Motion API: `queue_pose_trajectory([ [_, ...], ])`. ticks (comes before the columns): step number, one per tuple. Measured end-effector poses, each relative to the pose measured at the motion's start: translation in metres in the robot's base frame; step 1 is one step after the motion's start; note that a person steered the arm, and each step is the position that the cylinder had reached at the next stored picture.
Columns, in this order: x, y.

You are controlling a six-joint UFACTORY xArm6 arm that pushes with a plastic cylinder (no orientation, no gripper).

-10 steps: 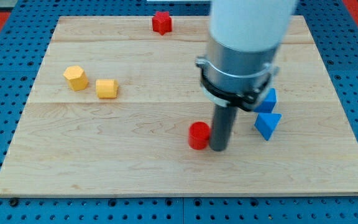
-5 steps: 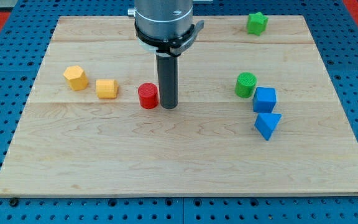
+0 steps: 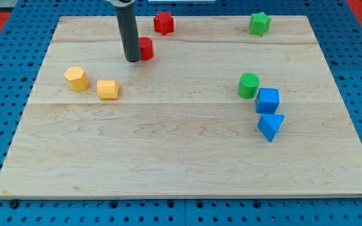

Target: Slide the red circle into the bottom side of the red star

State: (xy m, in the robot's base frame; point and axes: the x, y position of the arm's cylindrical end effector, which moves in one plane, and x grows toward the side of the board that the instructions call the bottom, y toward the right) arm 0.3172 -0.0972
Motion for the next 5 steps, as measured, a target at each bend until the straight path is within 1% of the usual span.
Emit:
queue_pose_trajectory([
  [1,-0.033,0.012],
  [2,-0.028,0.048],
  [3,-0.022,0.065],
  [4,-0.057,0.065],
  [5,-0.043,0.121],
])
